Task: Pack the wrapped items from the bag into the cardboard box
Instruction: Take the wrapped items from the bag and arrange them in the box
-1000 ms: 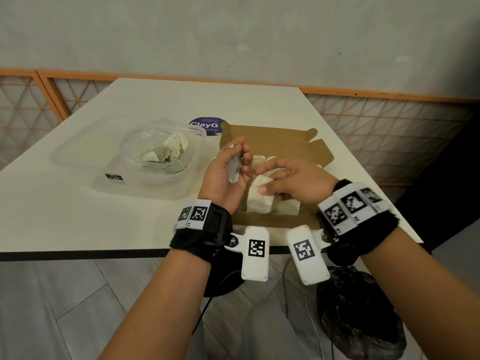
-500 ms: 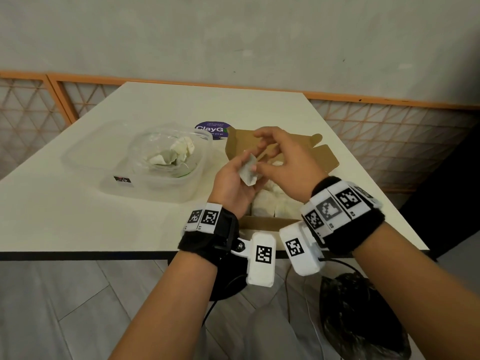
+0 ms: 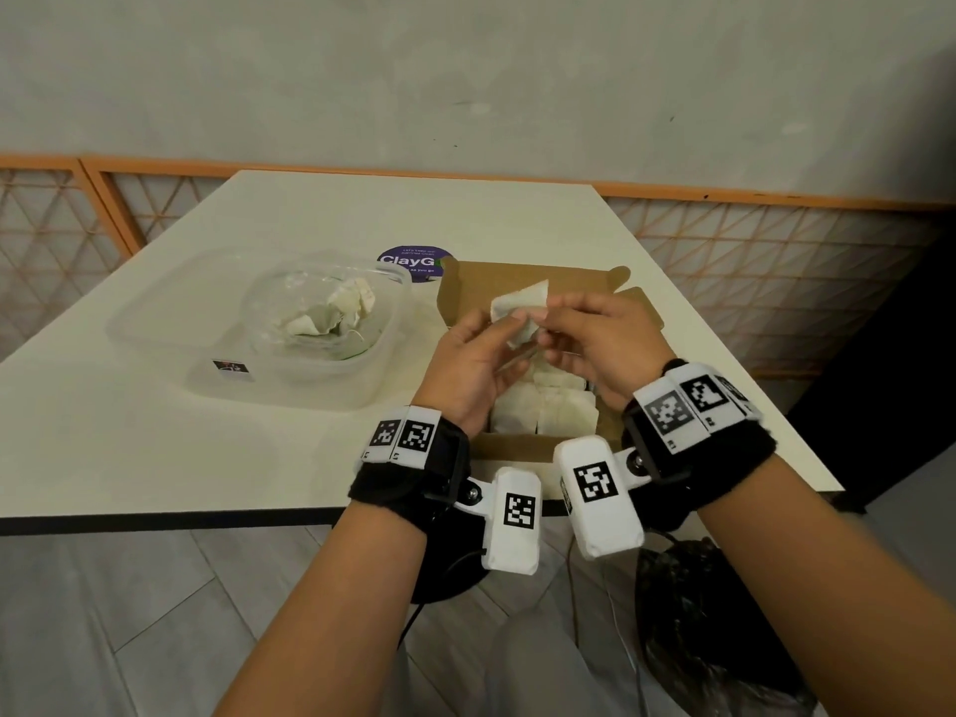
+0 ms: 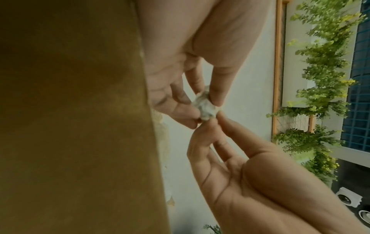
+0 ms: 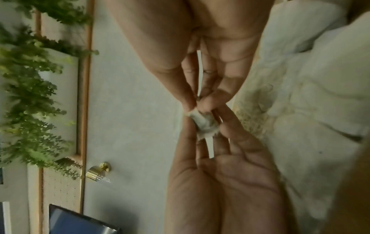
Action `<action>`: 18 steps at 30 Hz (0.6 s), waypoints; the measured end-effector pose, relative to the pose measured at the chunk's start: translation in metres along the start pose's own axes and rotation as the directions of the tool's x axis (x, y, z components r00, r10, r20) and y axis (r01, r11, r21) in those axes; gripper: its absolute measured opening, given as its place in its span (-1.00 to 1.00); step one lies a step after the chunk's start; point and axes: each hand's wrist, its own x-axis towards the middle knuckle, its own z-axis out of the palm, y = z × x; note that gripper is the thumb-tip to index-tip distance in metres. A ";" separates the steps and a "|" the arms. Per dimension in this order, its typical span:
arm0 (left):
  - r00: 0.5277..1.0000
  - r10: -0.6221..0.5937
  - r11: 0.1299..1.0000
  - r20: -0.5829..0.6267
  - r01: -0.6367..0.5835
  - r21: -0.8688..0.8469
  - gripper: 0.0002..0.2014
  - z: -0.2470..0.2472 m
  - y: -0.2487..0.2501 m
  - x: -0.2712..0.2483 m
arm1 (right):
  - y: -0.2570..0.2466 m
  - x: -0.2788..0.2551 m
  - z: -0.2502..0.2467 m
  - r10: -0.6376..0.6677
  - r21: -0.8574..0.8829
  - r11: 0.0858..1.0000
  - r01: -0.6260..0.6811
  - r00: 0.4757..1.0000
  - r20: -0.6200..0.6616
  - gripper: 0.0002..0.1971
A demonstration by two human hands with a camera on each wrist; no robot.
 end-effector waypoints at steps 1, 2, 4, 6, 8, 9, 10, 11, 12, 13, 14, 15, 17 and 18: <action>1.000 0.007 1.000 -0.026 -0.007 0.026 -0.92 0.001 0.000 0.000 | 0.000 -0.001 -0.003 -0.011 -0.064 0.998 0.010 1.000 -0.015 -0.87; 0.999 0.013 0.998 -0.043 -0.010 0.055 -0.93 0.001 -0.001 0.000 | -0.001 -0.002 -0.006 -0.056 -0.173 0.984 0.050 0.998 -0.031 -0.79; 0.999 0.014 0.991 -0.041 -0.008 0.132 -0.93 0.003 0.000 -0.001 | -0.006 -0.003 -0.012 -0.194 -0.386 0.904 0.182 0.981 0.008 -0.64; 1.000 0.004 0.980 -0.011 -0.002 0.201 -0.90 0.004 -0.001 -0.002 | -0.015 -0.003 -0.015 -0.254 -0.530 0.801 0.278 0.960 0.119 -0.67; 1.000 -0.019 0.972 0.002 0.018 0.236 -0.89 0.005 -0.001 -0.003 | -0.021 0.001 -0.017 -0.233 -0.623 0.724 0.297 0.955 0.184 -0.85; 1.000 -0.030 0.969 0.001 0.029 0.244 -0.90 0.006 -0.001 -0.004 | -0.024 0.004 -0.018 -0.219 -0.650 0.700 0.296 0.955 0.199 -0.94; 0.999 -0.037 0.969 -0.005 0.037 0.243 -0.92 0.007 0.000 -0.004 | -0.027 0.007 -0.021 -0.215 -0.673 0.678 0.297 0.955 0.205 -0.98; 0.999 -0.039 0.972 -0.016 0.041 0.230 -0.93 0.008 0.000 -0.005 | -0.031 0.010 -0.025 -0.212 -0.688 0.664 0.292 0.956 0.201 -0.98; 0.999 -0.035 0.978 -0.032 0.041 0.206 -0.93 0.009 0.002 -0.005 | -0.036 0.012 -0.031 -0.203 -0.701 0.655 0.282 0.959 0.196 -0.98; 0.998 -0.027 0.982 -0.052 0.036 0.184 -0.92 0.009 0.003 -0.005 | -0.042 0.013 -0.037 -0.182 -0.722 0.639 0.265 0.964 0.193 -0.97; 0.997 -0.022 0.985 -0.070 0.034 0.171 -0.90 0.008 0.003 -0.004 | -0.048 0.013 -0.043 -0.144 -0.761 0.602 0.241 0.970 0.193 -0.93; 0.996 -0.026 0.985 -0.081 0.040 0.171 -0.88 0.008 0.003 -0.003 | -0.053 0.014 -0.050 -0.097 -0.806 0.551 0.216 0.976 0.195 -0.89; 0.994 -0.057 0.977 -0.098 0.076 0.202 -0.82 0.007 0.001 -0.002 | -0.060 0.014 -0.062 -0.002 -0.884 0.430 0.183 0.979 0.202 -0.84; 0.991 -0.074 0.972 -0.107 0.096 0.216 -0.78 0.008 0.000 -0.001 | -0.061 0.014 -0.067 0.044 -0.909 0.378 0.174 0.978 0.205 -0.83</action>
